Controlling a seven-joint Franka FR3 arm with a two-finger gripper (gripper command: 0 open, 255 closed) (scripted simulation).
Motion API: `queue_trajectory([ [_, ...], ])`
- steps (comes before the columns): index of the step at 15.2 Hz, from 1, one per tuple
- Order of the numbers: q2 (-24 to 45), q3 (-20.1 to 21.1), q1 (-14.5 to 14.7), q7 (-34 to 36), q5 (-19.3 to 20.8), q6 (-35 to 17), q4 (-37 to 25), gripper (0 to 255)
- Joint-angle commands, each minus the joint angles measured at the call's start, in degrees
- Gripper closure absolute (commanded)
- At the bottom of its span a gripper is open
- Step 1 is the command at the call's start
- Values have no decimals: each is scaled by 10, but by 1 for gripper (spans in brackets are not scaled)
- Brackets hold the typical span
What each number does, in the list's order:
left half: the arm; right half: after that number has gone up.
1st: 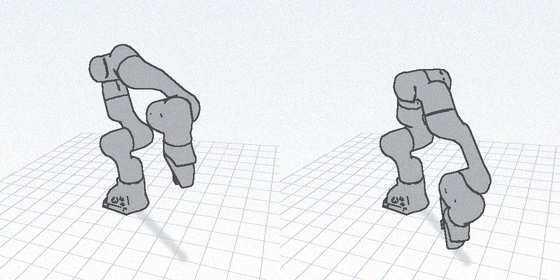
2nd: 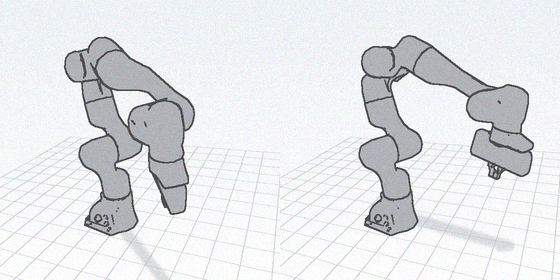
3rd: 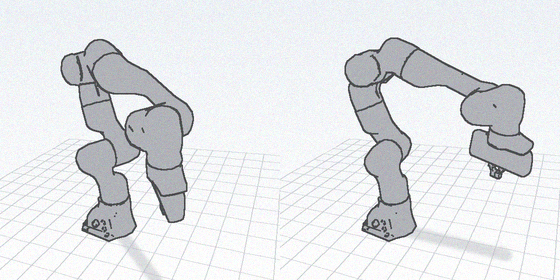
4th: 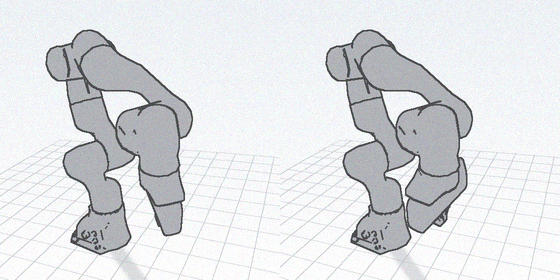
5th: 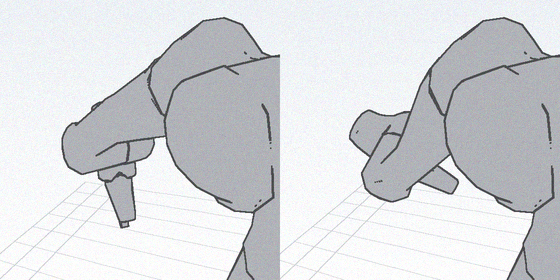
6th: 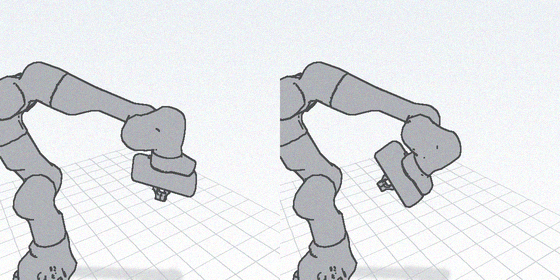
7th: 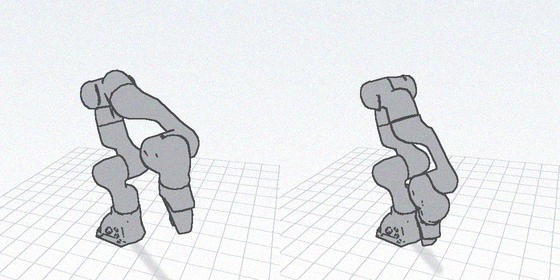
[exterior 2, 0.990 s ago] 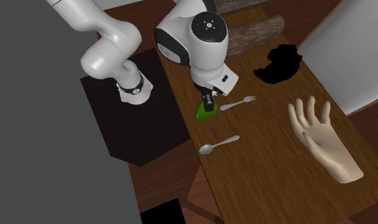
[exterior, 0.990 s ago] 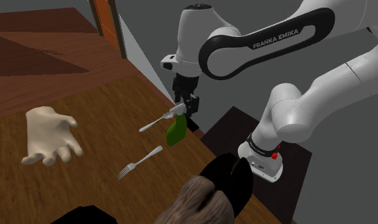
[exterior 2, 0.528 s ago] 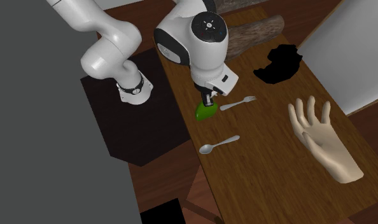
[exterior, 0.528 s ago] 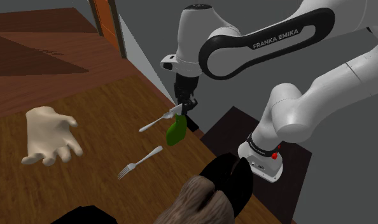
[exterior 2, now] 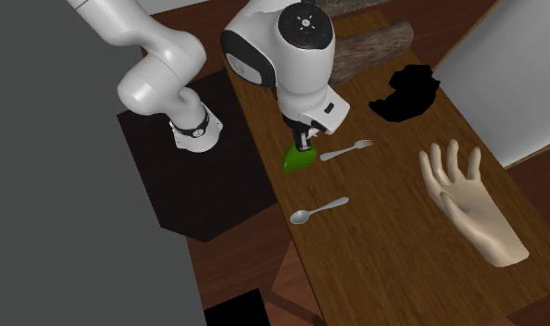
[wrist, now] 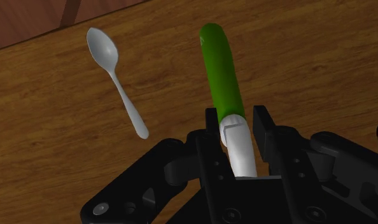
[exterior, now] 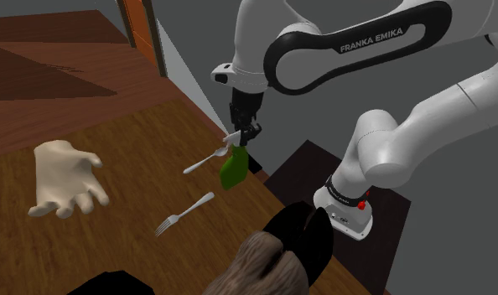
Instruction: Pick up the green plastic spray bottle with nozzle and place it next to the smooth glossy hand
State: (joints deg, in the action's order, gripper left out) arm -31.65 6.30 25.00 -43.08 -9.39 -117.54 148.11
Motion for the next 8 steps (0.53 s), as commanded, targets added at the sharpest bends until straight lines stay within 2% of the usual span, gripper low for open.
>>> queue_trajectory([
  [1, -5, 0, 0, 3, 1, 17, -12, 255],
  [8, -18, -3, -1, 8, 5, 74, -57, 255],
])
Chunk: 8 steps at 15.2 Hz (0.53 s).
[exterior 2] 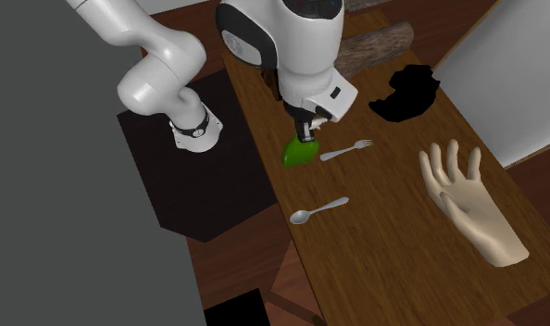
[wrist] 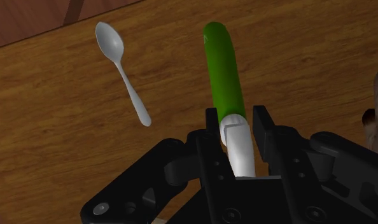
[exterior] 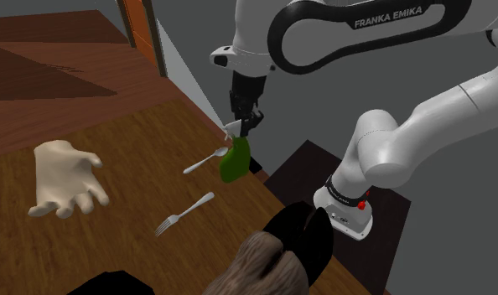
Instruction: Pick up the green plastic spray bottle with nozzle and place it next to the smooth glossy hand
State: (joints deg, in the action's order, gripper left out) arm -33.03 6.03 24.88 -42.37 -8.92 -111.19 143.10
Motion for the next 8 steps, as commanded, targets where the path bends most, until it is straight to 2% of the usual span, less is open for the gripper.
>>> queue_trajectory([
  [1, -5, -1, 0, 2, 1, 19, -13, 255],
  [8, -10, -4, -2, 6, 5, 74, -64, 255],
])
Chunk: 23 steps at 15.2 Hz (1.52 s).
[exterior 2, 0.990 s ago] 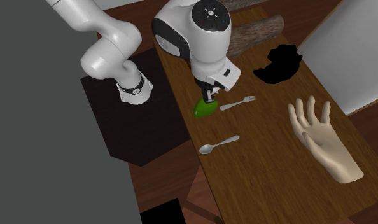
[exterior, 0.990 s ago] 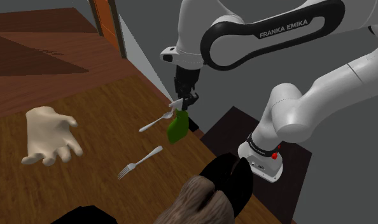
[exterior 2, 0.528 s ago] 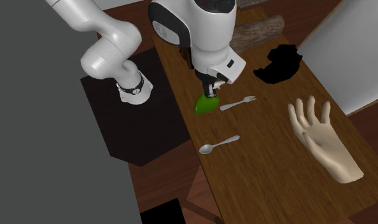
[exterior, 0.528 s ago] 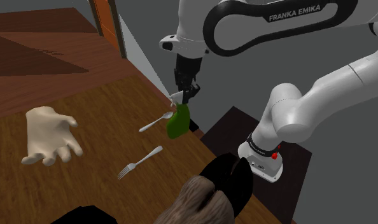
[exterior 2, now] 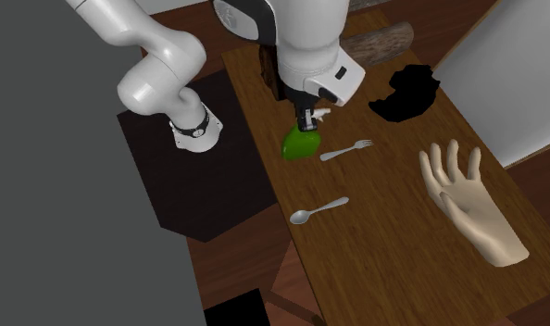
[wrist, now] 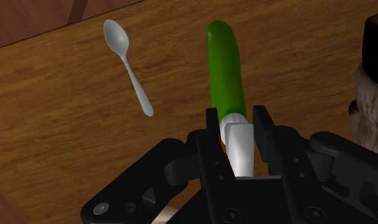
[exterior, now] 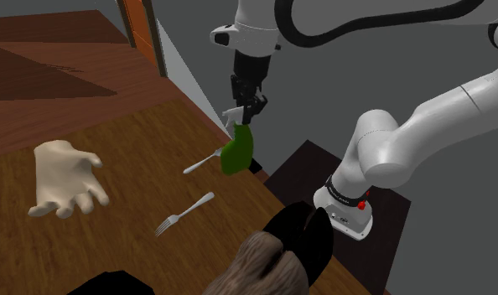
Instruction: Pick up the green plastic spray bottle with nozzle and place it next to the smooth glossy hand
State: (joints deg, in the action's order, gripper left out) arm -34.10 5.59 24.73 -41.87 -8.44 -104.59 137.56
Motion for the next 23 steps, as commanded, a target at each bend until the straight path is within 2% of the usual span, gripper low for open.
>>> queue_trajectory([
  [1, 1, 0, 0, 2, 1, 15, -16, 255],
  [23, 31, -8, -3, 17, 9, 178, -210, 255],
])
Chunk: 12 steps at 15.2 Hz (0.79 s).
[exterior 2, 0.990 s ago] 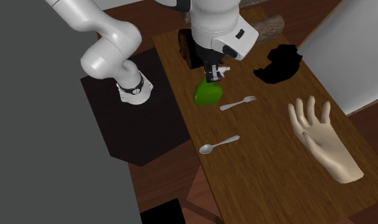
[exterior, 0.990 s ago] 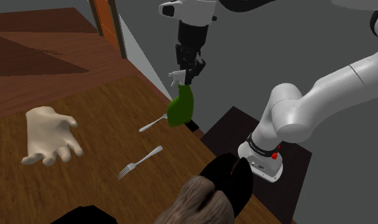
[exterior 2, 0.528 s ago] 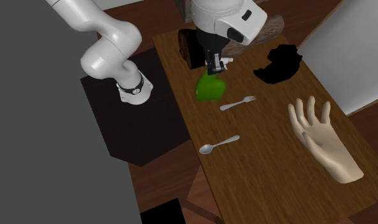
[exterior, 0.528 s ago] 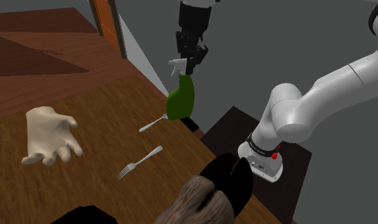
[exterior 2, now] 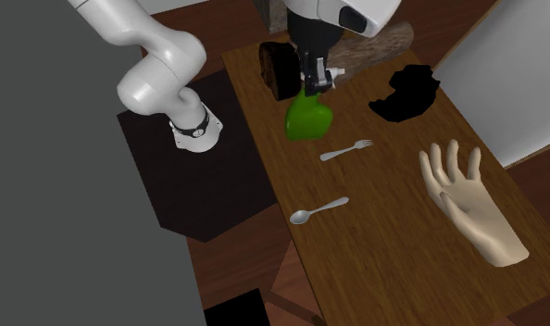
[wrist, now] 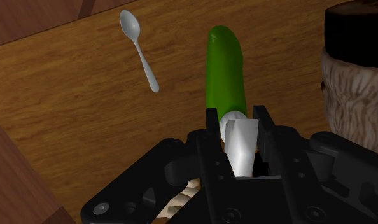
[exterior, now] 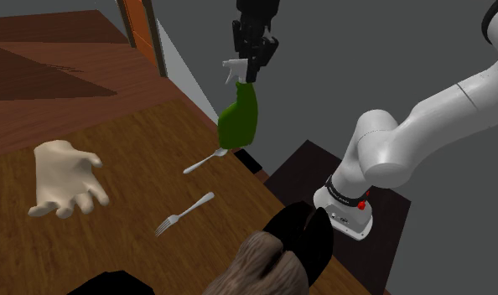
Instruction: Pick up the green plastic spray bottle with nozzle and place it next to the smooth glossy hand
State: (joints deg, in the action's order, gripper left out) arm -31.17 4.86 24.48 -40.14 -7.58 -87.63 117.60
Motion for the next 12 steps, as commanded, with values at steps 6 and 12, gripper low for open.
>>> queue_trajectory([
  [6, 19, -2, -1, 5, 2, 53, -72, 255],
  [12, 41, -3, -1, 10, 3, 98, -140, 255],
])
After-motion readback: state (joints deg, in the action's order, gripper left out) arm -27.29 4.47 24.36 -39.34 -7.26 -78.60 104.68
